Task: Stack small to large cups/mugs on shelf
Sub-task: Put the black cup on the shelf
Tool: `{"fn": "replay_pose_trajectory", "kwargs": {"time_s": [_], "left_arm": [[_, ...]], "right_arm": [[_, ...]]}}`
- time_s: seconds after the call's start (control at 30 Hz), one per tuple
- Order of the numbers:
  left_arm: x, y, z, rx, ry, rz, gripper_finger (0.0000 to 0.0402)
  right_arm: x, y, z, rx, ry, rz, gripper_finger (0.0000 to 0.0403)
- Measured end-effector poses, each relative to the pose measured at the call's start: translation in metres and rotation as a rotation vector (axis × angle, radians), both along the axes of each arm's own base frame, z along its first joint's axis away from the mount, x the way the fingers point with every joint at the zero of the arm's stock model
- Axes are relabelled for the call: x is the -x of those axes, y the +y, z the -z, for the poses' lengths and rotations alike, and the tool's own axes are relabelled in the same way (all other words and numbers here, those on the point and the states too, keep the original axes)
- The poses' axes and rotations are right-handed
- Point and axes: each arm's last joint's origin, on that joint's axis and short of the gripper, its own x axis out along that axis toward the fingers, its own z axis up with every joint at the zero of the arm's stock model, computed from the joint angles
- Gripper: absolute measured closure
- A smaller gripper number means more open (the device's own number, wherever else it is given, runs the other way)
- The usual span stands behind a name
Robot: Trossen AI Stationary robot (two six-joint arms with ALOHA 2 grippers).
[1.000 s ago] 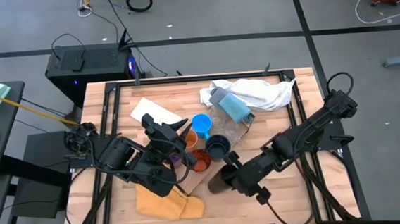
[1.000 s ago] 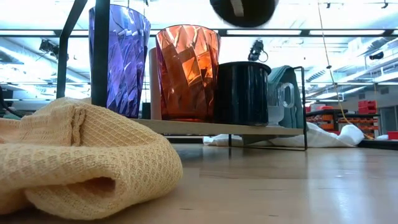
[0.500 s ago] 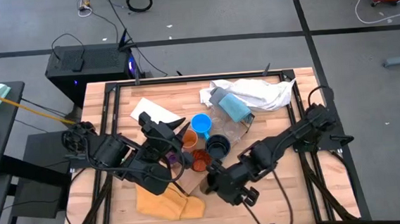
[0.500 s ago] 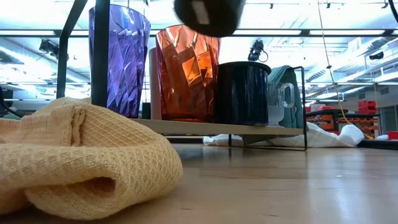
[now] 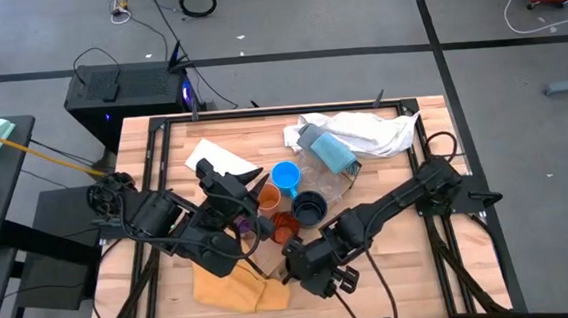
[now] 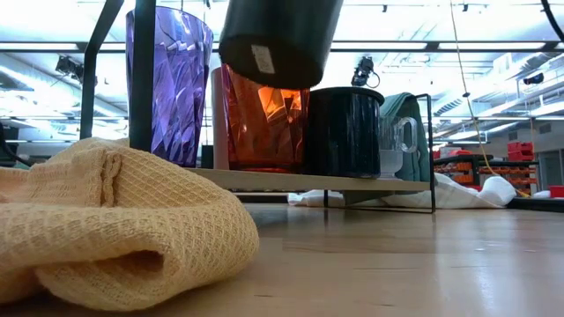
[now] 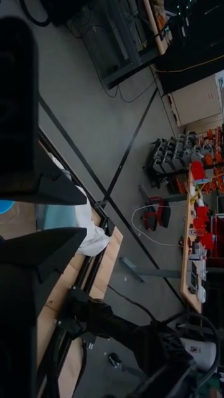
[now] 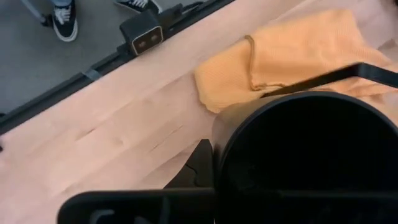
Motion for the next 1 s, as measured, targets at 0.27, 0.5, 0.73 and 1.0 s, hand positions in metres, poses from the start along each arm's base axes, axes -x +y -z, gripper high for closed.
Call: {"fn": "replay_pose_trajectory", "kwargs": {"time_s": [0.27, 0.5, 0.73, 1.0], "left_arm": [[0.000, 0.000, 0.000, 0.000, 0.000, 0.000, 0.0322], [0.000, 0.000, 0.000, 0.000, 0.001, 0.001, 0.0328], [0.002, 0.002, -0.002, 0.008, -0.003, 0.004, 0.0319], [0.016, 0.010, -0.014, 0.043, -0.029, 0.022, 0.0322]], "right_arm": [[-0.008, 0.001, 0.008, -0.008, -0.002, -0.043, 0.0402], [-0.010, -0.004, -0.005, -0.072, -0.012, -0.032, 0.0402], [-0.021, -0.015, -0.011, -0.151, -0.006, 0.039, 0.0402], [-0.032, -0.022, 0.008, -0.126, 0.051, 0.063, 0.0402]]}}
